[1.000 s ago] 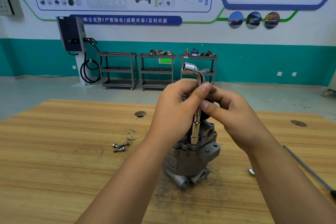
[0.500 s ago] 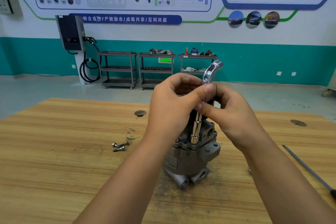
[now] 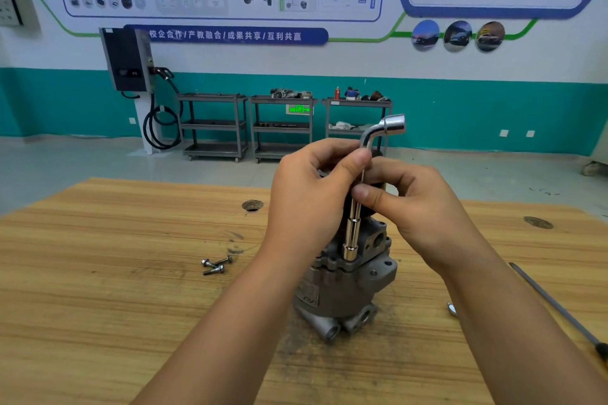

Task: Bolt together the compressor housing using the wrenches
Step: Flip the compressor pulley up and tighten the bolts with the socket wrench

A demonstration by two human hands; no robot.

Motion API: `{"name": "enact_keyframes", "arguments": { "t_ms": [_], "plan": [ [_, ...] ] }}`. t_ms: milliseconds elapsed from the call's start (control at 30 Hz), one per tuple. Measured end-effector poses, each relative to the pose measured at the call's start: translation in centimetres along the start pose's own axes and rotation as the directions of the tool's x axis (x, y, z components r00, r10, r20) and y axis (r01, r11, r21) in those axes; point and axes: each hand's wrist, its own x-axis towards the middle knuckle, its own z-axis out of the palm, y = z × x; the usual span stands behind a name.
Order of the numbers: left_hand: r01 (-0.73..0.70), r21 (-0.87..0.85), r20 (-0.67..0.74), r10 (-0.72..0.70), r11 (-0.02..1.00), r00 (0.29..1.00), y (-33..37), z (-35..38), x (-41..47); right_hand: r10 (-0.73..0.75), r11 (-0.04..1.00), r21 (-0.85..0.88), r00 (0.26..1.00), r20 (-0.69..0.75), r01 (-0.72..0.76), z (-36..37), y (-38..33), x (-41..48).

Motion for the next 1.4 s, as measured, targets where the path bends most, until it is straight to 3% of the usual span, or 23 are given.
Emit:
{"name": "enact_keyframes", "arguments": {
  "t_ms": [133, 300, 500, 800, 933, 1000, 1100, 1233, 1400],
  "plan": [
    [-0.018, 0.051, 0.022, 0.017, 0.999, 1.000, 0.4, 0.0, 0.1, -0.001, 1.000, 0.017, 1.000, -0.026, 0.002, 0.3, 0.1, 0.1],
    [-0.191, 0.146, -0.091, 0.206, 0.971, 0.974, 1.5, 1.1, -0.4, -0.022, 1.000, 0.000, 0.998, -0.053, 0.022, 0.8, -0.3, 0.0],
    [-0.147, 0.125, -0.268, 0.176, 0.981, 0.947, 2.4, 3.5, -1.0, -0.016, 1.000, -0.004, 0.996, -0.083, 0.015, 0.8, -0.6, -0.1],
    [-0.211, 0.361, -0.308, 0.330, 0.908, 0.892, 2.7, 2.8, -0.8, -0.123, 0.967, -0.243, 0.978, -0.169, 0.079, 1.7, -0.4, -0.1],
    [-0.209, 0.407, -0.285, 0.341, 0.889, 0.896, 2.4, 2.2, -1.1, -0.066, 0.971, -0.235, 0.989, -0.131, 0.034, 1.4, -0.4, -0.1],
    [-0.185, 0.295, -0.295, 0.274, 0.937, 0.915, 2.2, 1.9, -1.2, -0.051, 0.955, -0.296, 0.995, -0.080, 0.025, 1.0, -0.5, 0.0],
    [-0.046, 0.030, -0.296, 0.053, 0.998, 0.954, 2.0, 1.6, -0.8, -0.053, 0.924, -0.380, 0.998, -0.042, 0.033, 0.7, -0.5, 0.1],
    [0.095, -0.241, -0.215, -0.148, 0.966, 0.965, 2.3, 1.2, 0.2, -0.043, 0.927, -0.374, 0.999, -0.002, 0.039, 0.5, -0.6, 0.1],
    [0.325, -0.276, -0.005, -0.339, 0.905, 0.941, 2.7, 1.9, 1.7, 0.007, 0.954, -0.301, 1.000, -0.018, -0.013, 0.4, -0.7, -0.1]
  ]
}}
